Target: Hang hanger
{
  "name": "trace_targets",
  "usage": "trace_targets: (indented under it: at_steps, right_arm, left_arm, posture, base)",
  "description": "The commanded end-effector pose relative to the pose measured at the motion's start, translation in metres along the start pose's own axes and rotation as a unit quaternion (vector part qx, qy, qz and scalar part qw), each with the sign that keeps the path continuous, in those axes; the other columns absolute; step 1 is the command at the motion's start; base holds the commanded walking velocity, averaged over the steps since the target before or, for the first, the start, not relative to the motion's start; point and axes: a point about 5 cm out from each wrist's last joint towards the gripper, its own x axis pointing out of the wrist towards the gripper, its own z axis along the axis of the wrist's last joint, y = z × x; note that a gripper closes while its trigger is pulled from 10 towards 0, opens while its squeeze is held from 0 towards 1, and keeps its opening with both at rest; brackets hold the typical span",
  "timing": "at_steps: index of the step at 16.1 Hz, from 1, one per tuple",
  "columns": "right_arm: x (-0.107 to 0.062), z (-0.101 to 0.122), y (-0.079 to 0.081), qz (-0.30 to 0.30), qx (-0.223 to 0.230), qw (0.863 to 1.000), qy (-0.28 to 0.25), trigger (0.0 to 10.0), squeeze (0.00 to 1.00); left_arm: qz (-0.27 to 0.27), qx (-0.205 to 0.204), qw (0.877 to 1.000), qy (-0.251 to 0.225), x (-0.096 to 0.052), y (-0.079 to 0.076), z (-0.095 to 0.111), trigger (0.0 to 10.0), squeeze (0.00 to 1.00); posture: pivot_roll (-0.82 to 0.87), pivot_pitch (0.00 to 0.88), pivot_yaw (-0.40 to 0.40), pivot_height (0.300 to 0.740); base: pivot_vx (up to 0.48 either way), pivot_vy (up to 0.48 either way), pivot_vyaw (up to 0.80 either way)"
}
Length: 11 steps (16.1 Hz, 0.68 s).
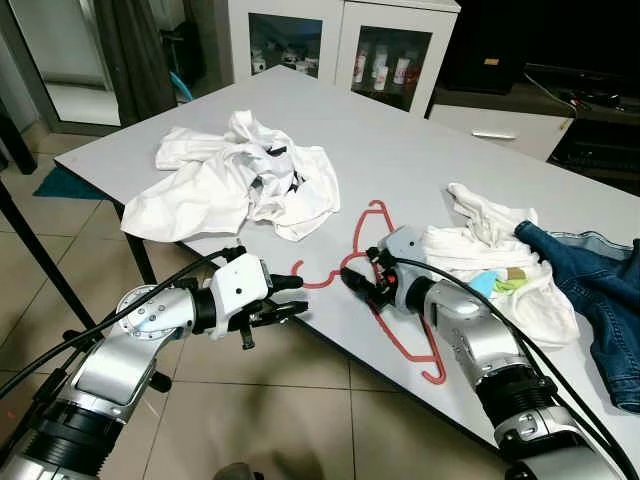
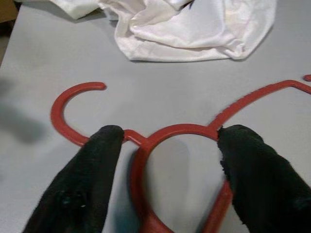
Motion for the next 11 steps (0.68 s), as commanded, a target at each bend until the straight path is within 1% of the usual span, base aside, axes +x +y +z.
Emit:
trace_targets:
  at_steps: [1,4,6,8,10,11]
  right_arm:
    - [0.002,-0.004,0.001,0.0,0.0,1.0,0.009,10.0,0.0]
    - [0.006,-0.007,0.002,-0.011,-0.001,1.0,0.024,10.0,0.0]
    - [0.008,-0.009,-0.003,-0.03,-0.002,0.999,0.042,10.0,0.0]
    - [0.007,-0.014,-0.003,-0.026,0.0,0.998,0.057,10.0,0.0]
    - [0.007,-0.023,0.001,-0.006,0.003,0.996,0.085,7.1,0.0]
    - [0.006,-0.027,0.002,-0.001,0.004,0.995,0.098,0.0,0.0]
  left_arm:
    - [0.019,0.003,1.0,-0.004,-0.003,0.006,0.003,10.0,0.0]
    - [0.033,0.001,0.999,-0.003,-0.006,0.011,0.002,10.0,0.0]
    - [0.036,0.002,0.999,-0.002,-0.006,0.012,0.002,10.0,0.0]
    - [0.037,0.003,0.999,-0.002,-0.006,0.012,0.002,10.0,0.0]
    - [0.036,0.005,0.999,-0.003,-0.005,0.012,0.003,10.0,0.0]
    - [0.035,0.006,0.999,-0.005,-0.004,0.012,0.004,10.0,0.0]
  posture:
    - [0.08,0.002,-0.083,0.723]
    - [0.09,0.0,-0.085,0.723]
    - [0.09,0.0,-0.085,0.723]
    - [0.09,0.0,-0.084,0.723]
    - [0.08,0.0,-0.081,0.723]
    - [0.08,0.0,-0.079,0.723]
  base:
    - [0.0,0.0,0.0]
    - [0.0,0.0,0.0]
    - [0.0,0.0,0.0]
    - [0.0,0.0,0.0]
    - [0.0,0.0,0.0]
    - [0.0,0.0,0.0]
